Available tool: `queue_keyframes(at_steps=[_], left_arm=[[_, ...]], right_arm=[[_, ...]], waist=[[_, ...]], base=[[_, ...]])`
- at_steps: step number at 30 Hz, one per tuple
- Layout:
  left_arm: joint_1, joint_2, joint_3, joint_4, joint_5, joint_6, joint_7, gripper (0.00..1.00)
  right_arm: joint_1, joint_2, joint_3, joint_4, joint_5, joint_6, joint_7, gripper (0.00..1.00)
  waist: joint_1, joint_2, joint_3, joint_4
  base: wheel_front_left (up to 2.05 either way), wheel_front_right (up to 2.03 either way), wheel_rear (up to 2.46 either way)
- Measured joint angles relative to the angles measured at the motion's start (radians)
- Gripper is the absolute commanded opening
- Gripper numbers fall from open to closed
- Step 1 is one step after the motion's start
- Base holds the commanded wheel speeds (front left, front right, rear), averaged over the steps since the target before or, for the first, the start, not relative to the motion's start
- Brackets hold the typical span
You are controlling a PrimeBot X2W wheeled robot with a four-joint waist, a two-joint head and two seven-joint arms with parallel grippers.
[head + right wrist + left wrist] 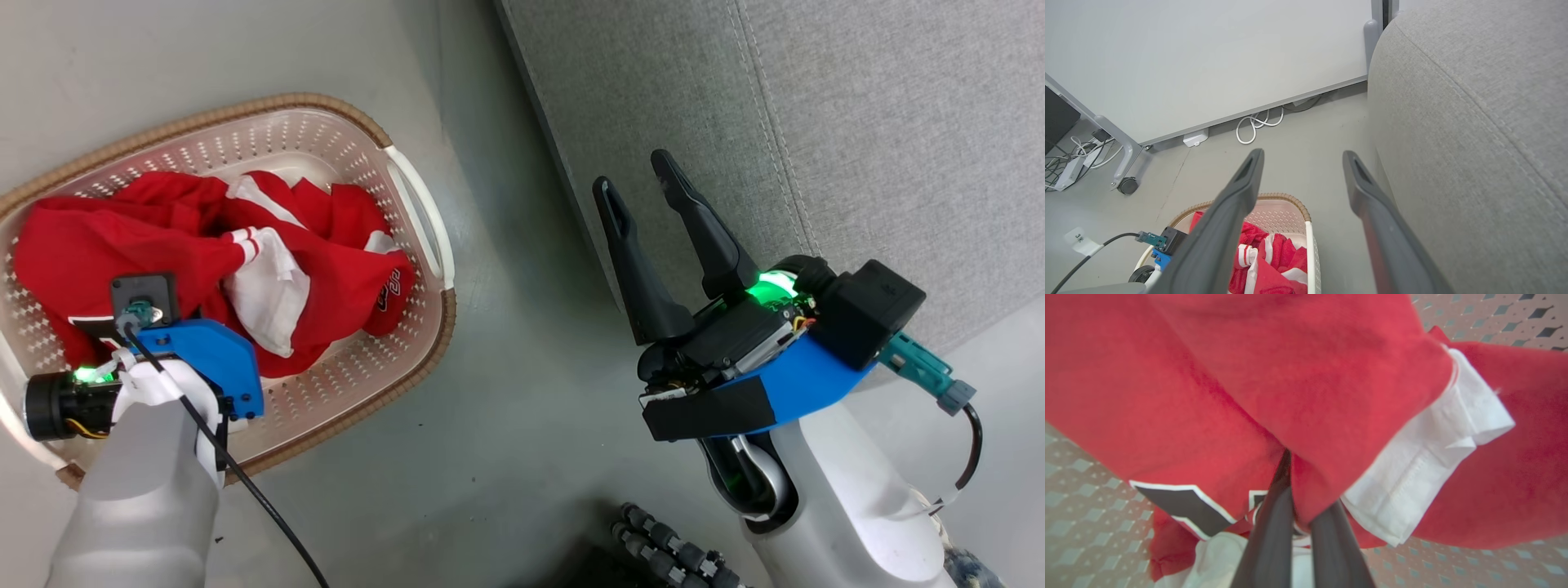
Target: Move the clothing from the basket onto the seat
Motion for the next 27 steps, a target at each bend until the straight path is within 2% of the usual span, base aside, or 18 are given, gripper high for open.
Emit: queue_keyframes(at_steps=[12, 19, 27], left_arm=[[0.015, -0.066, -0.024, 0.057, -0.026, -0.030, -0.035, 0.00], [0.055, -0.130, -0.062, 0.093, -0.026, -0.067, -0.060, 0.00], [0.058, -0.164, -0.124, 0.093, -0.029, -0.115, -0.088, 0.00]], right_arm=[[0.004, 0.000, -0.004, 0.043, -0.017, 0.000, 0.000, 1.00], [0.044, 0.001, -0.028, 0.109, -0.049, 0.000, 0.000, 1.00], [0.096, 0.001, -0.058, 0.194, -0.092, 0.000, 0.000, 1.00]], waist=[[0.0000, 0.0000, -0.101, 0.033], [-0.0001, 0.0000, -0.235, 0.070], [-0.0002, 0.0000, -0.412, 0.140]], base=[[0.00, 0.00, 0.00], [0.00, 0.00, 0.00], [0.00, 0.00, 0.00]])
